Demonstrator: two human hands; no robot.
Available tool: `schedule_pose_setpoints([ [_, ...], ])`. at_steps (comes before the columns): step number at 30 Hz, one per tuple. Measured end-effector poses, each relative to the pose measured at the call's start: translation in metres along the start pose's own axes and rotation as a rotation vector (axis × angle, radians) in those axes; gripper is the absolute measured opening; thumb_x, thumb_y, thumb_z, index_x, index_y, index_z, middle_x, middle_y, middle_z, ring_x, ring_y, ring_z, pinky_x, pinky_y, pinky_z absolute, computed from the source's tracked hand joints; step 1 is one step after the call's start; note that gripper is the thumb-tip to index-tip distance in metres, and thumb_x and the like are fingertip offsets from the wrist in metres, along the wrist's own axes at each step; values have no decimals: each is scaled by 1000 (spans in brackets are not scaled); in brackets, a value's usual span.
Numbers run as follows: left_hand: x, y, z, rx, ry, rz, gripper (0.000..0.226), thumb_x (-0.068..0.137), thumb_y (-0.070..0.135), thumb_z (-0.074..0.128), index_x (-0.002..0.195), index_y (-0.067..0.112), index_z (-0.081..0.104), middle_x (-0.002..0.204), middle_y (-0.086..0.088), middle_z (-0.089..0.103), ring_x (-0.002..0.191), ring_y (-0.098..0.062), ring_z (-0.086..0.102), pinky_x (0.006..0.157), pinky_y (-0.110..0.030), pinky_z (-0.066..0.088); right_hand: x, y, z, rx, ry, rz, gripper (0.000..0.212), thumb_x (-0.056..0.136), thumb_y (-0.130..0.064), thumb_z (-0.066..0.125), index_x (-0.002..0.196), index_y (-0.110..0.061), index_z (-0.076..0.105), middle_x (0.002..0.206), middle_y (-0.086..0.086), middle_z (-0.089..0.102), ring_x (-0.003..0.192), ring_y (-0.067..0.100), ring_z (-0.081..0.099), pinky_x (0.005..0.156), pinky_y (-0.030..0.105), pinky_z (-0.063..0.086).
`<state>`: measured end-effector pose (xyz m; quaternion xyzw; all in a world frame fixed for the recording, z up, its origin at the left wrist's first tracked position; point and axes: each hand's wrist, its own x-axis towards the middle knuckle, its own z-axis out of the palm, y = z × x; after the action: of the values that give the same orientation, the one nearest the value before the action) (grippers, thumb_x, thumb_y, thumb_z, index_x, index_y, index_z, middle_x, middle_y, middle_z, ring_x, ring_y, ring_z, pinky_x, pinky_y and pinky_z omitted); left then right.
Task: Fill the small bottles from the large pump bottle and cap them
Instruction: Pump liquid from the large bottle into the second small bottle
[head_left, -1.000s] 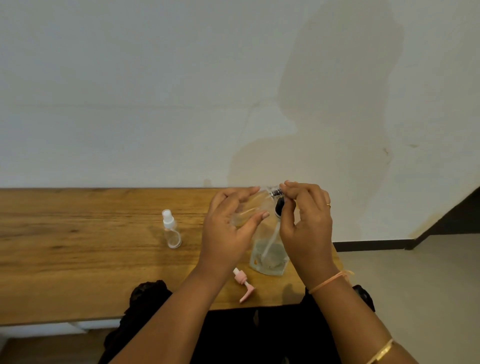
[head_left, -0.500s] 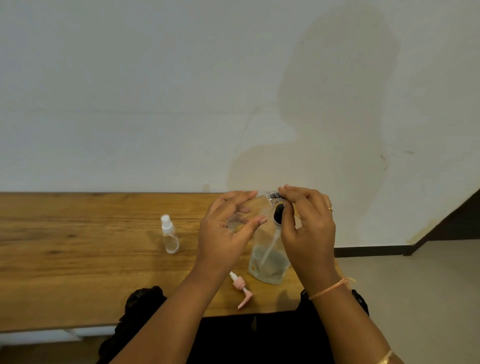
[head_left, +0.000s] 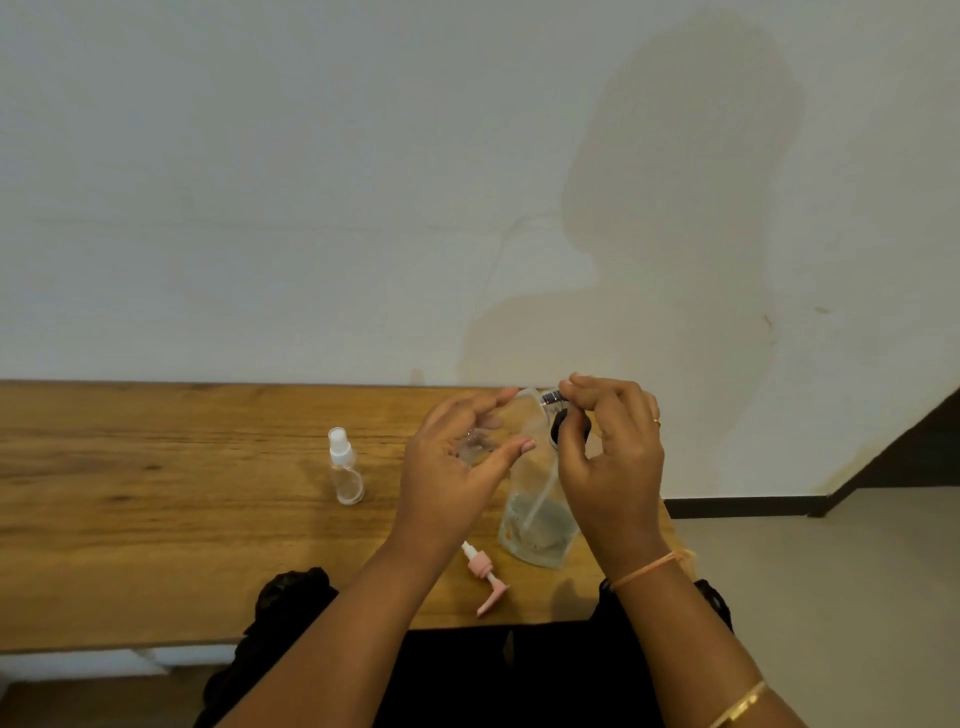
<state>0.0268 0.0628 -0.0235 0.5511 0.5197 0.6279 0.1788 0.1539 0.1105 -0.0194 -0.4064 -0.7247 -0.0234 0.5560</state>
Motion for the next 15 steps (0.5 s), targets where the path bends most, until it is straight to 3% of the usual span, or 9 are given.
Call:
schedule_pose_setpoints([
  [5,2,1,1,-17,14,-11,50,70,18,79,107,43,58,104,14,59,93,-1,62,72,-7,47,3,-4,-1,5,3,3,18,78,7,60,93,0,68,92,12,65,92,9,53,88,1,31],
  [10,2,-1,2,-21,-25,-25,46,70,17,79,108,36,61,105,14,59,93,1,60,73,-6,47,0,1,1,13,19,13,19,74,15,62,88,4,66,90,15,63,96,-3,43,85,-2,32],
  [15,2,-3,-1,11,-67,-24,46,70,18,80,112,28,63,109,7,62,96,3,59,76,-4,45,-2,7,1,-27,-41,-24,19,73,14,65,89,5,66,89,16,63,91,11,51,88,-1,28],
])
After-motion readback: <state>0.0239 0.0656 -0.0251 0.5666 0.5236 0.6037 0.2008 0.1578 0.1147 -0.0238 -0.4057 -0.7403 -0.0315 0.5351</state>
